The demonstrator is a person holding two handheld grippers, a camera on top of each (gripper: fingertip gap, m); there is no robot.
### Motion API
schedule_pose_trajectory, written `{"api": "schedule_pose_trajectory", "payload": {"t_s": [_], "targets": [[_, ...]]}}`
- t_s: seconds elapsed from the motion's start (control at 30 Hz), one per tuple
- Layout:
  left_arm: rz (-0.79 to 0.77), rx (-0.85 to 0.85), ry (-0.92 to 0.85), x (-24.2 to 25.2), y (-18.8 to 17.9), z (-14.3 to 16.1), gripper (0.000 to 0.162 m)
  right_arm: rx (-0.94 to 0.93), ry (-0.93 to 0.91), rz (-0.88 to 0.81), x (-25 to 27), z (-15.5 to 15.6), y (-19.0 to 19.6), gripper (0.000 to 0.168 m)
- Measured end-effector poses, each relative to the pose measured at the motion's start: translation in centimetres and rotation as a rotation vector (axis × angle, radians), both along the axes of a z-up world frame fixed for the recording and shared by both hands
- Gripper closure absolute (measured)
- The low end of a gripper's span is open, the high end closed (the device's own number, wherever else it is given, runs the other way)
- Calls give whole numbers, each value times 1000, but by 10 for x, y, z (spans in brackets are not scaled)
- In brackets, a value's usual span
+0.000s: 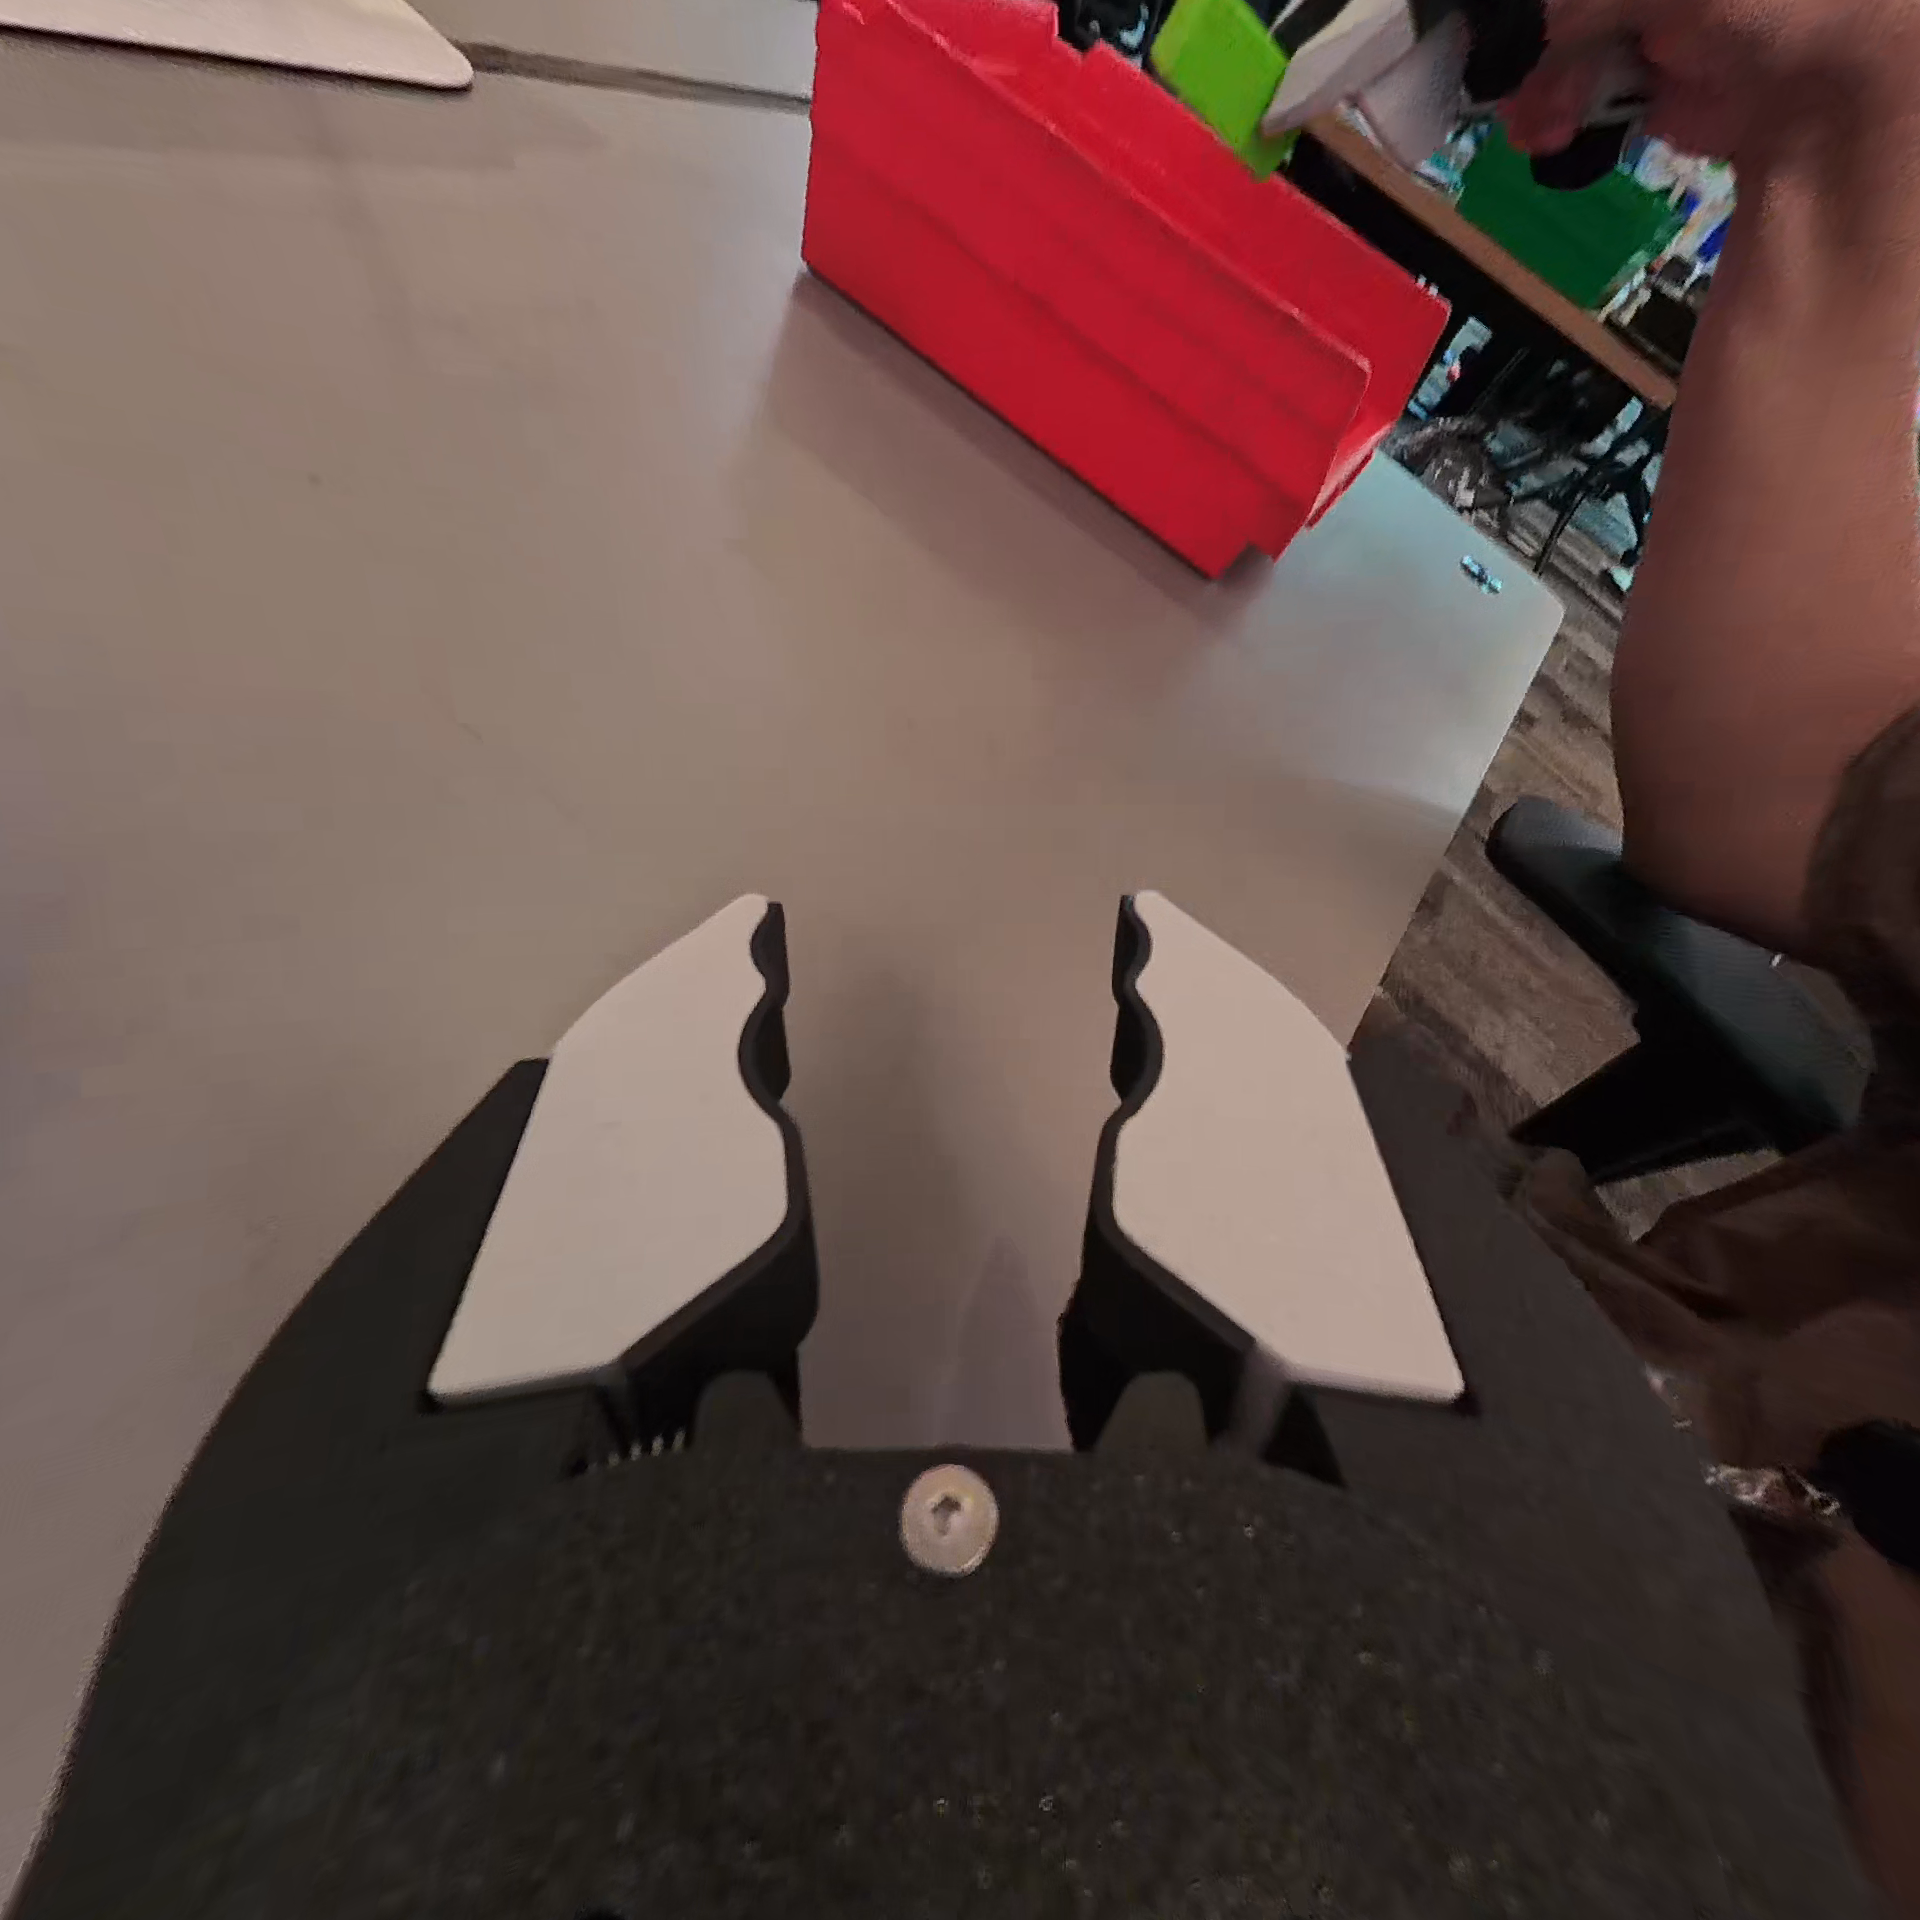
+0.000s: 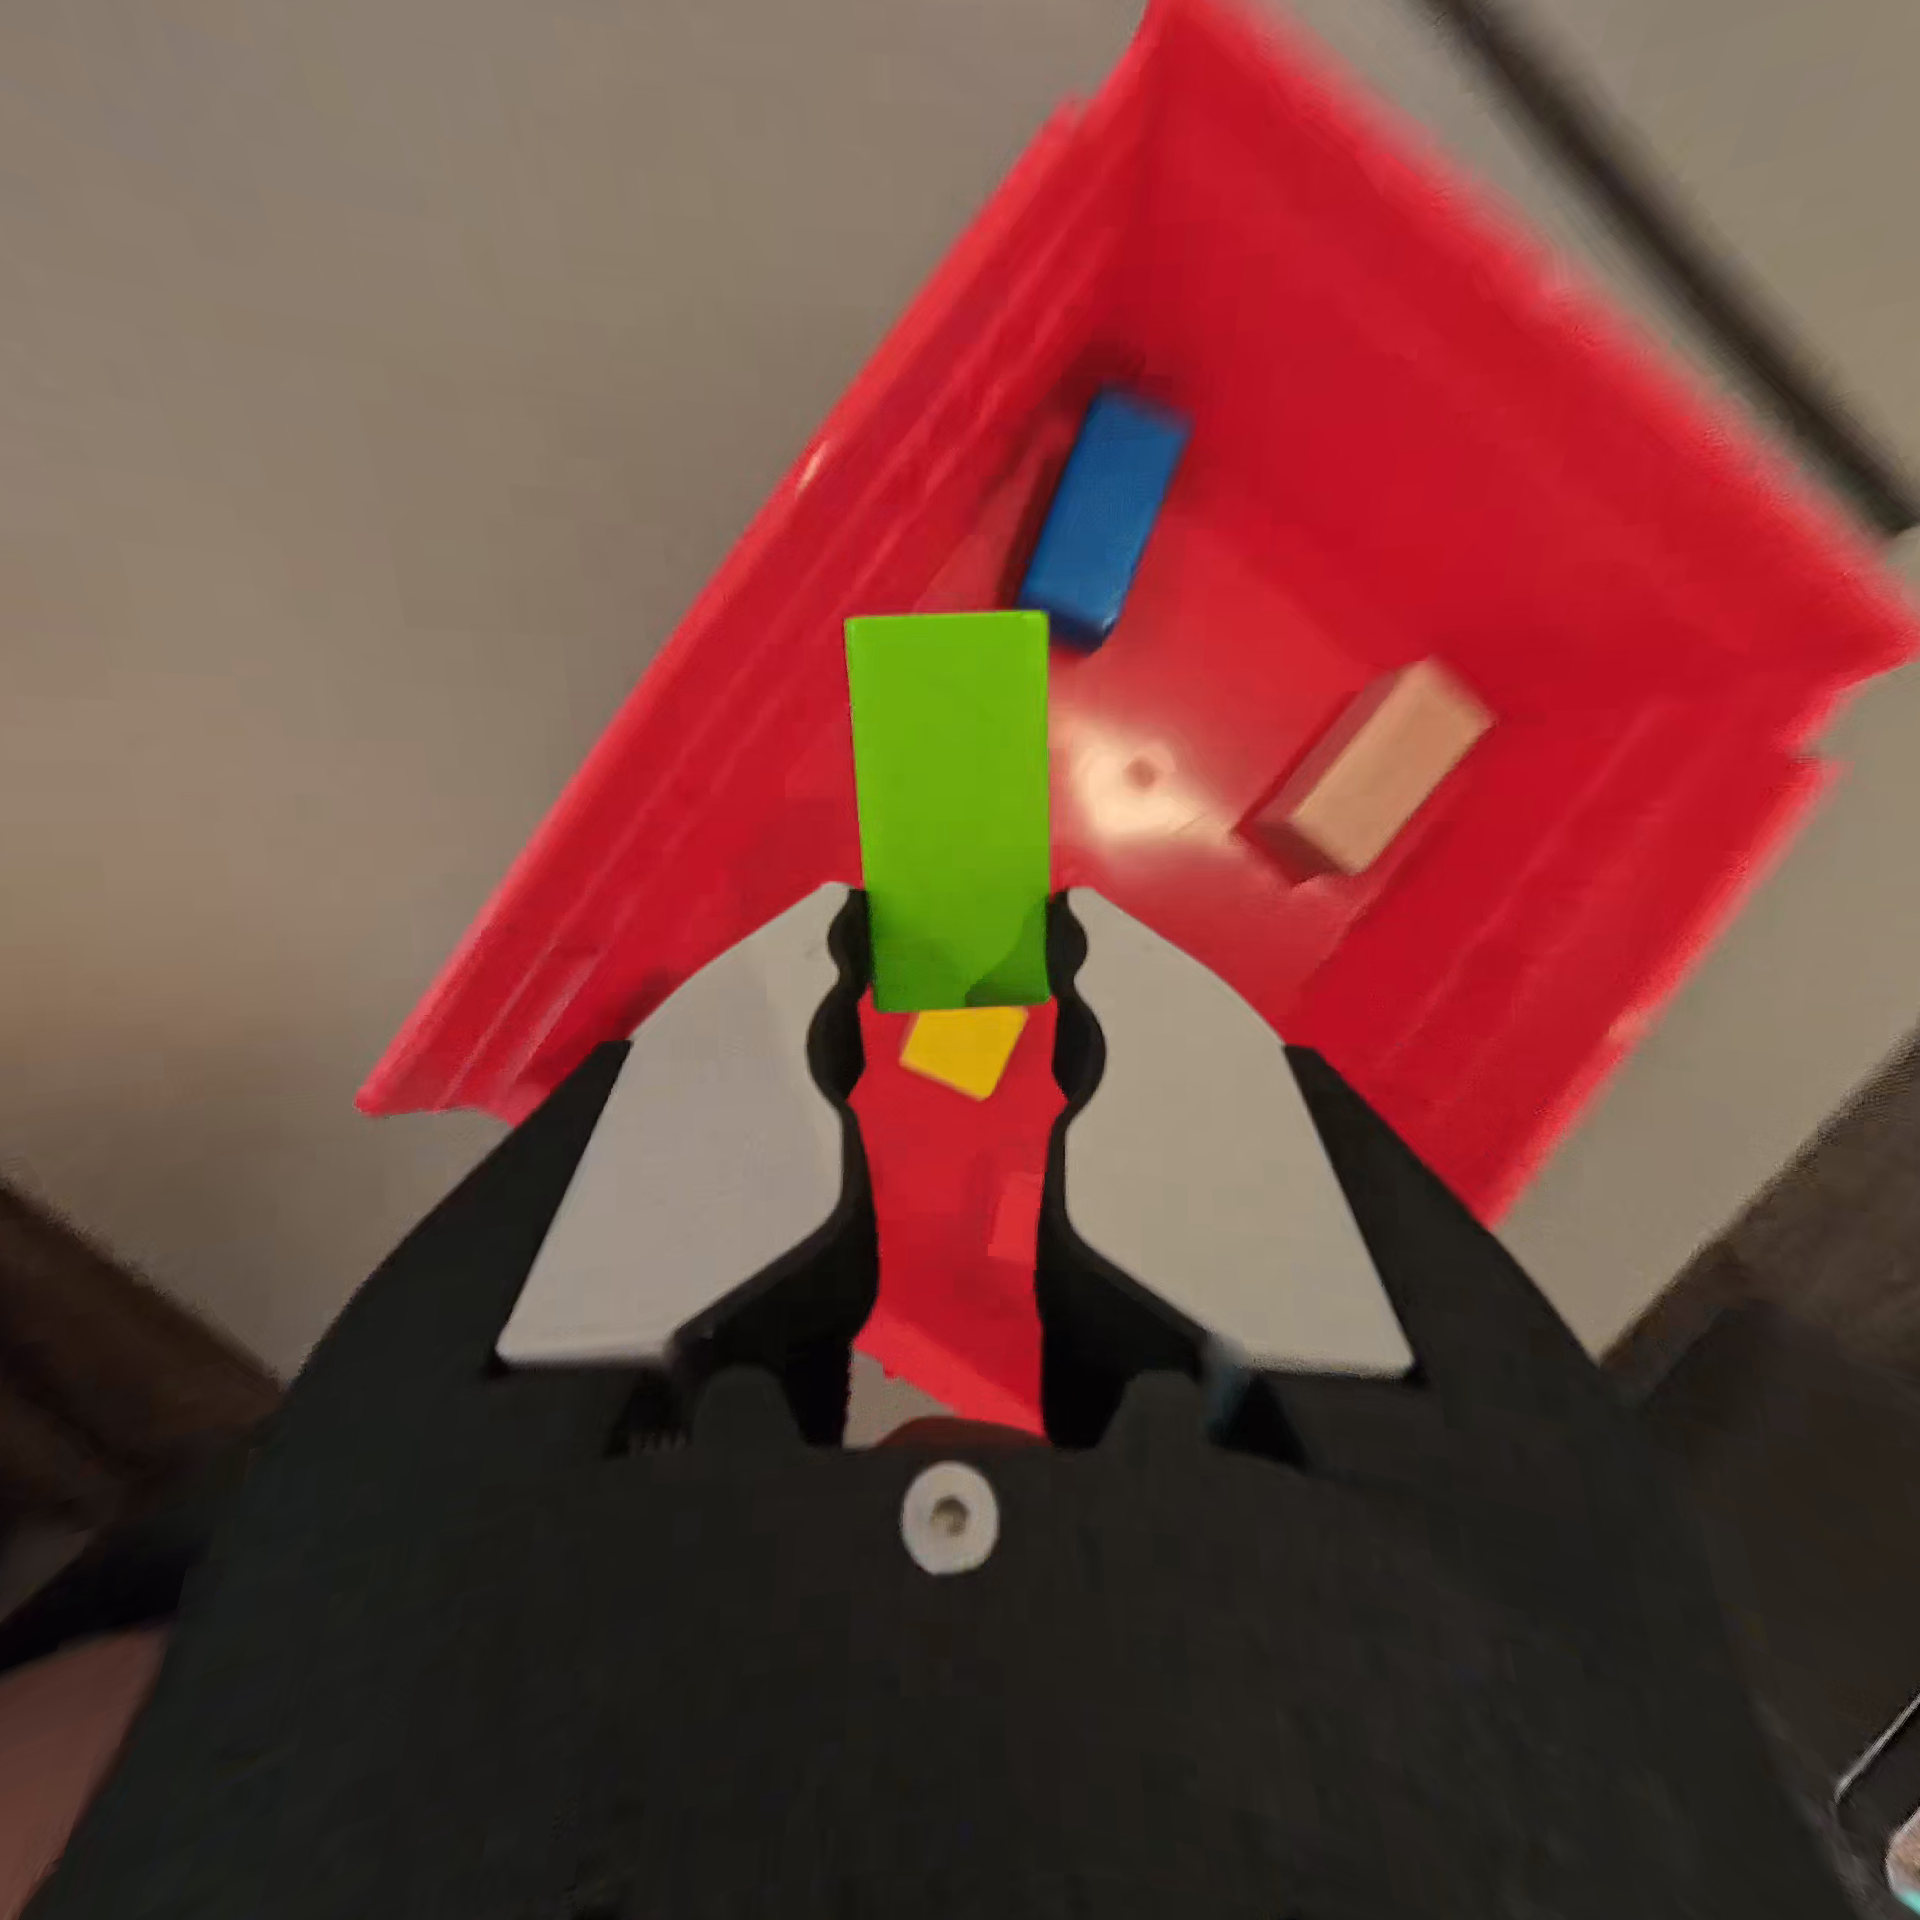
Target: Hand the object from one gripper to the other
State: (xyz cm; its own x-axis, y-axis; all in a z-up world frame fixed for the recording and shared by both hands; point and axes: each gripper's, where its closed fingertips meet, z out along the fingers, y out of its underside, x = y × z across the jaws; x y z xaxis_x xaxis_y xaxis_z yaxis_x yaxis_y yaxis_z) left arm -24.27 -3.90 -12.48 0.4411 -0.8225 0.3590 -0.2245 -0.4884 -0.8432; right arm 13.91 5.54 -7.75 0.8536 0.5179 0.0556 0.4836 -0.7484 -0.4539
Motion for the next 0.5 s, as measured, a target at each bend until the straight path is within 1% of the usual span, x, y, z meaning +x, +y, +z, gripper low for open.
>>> {"api": "schedule_pose_trajectory", "payload": {"t_s": [0.07, 0.13, 0.2, 0.37, 0.5], "targets": [[-4, 23, 31, 1, -1, -4, 102, -180, 8, 43, -8, -30, -20, 135], [-11, 44, 59, 2, -2, -6, 102, -324, -10, 93, -15, -48, -43, 135], [-12, 69, 73, 4, -3, -5, 102, -439, -69, 116, -11, -63, -62, 135], [-29, 66, 78, 8, -6, -7, 102, -533, -207, 193, 8, -91, -74, 135], [-34, 62, 90, 8, -6, -10, 102, -596, -200, 186, 11, -101, -79, 135]]}}
